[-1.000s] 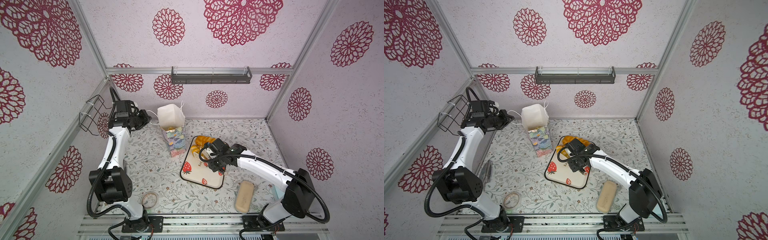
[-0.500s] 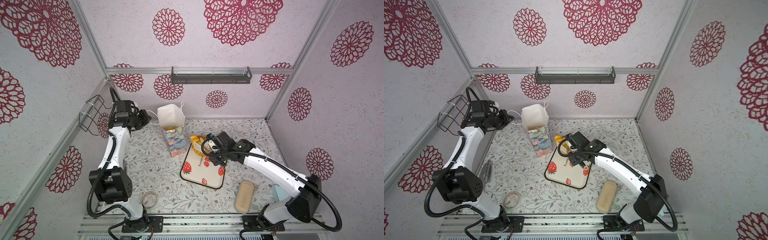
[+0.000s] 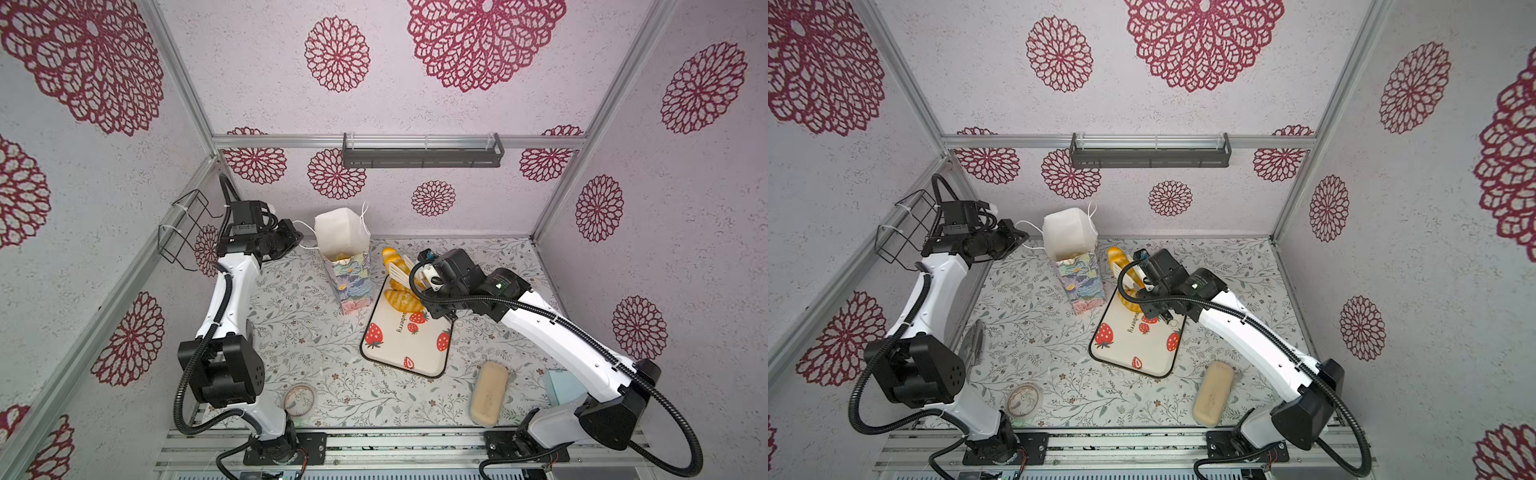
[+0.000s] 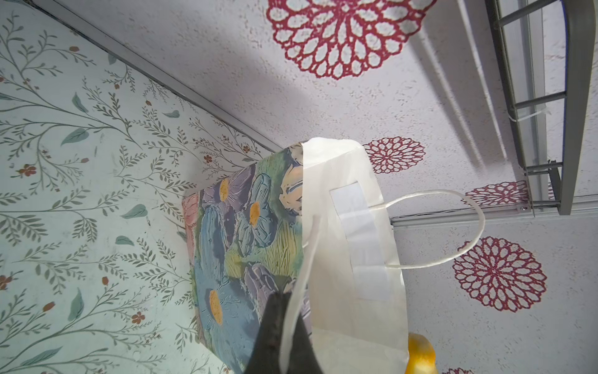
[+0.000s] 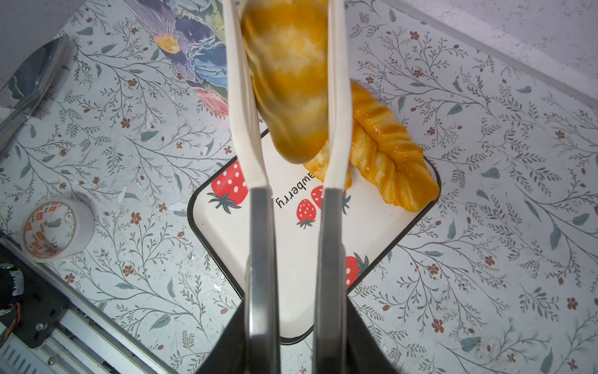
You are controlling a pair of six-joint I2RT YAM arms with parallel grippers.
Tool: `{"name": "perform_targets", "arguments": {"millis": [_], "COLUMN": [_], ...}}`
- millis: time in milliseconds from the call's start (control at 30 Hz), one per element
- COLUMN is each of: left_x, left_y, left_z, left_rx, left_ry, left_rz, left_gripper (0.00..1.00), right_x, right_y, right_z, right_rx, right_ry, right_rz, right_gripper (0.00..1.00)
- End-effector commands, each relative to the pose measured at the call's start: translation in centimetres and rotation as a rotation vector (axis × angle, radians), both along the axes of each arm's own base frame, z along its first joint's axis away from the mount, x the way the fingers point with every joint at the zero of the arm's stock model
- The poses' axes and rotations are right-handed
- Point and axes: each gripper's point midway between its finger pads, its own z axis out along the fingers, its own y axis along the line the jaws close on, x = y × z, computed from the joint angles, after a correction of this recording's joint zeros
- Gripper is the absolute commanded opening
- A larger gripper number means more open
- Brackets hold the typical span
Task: Pack bread into a paper bag
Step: Pick up the bread from the tray, then place the bread in the paper bag.
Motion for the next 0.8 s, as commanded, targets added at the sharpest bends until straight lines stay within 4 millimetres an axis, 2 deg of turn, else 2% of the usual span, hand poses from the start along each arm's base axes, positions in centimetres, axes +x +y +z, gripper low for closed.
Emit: {"name": "perform_targets", "arguments": {"millis": [0,433,767], "left_x": [0.2,0.2,0.3], "left_y": [0.0,0.0,-0.1], "left_z": [-0.5,-0.6,-0.7], "left_rx": [0.005,0.003,0.0], "left_ry": [-0.001,0.001,0.003], "left_rz": [-0.007,-0.007,-0.009], "left_gripper": [0.0,0.0,0.0], "right_x": [0.6,2.3,3.9], "right_y": [-0.3,3.0,5.6], "right_z": [4.1,8.3,10.1], "right_rx": [0.064,0.154,0.206], "right_ry": [-0.097,-0.164,-0.198], "right_rz": [-0.019,0.052,0.093], "right_gripper": [0.37,0.37,0.37]}}
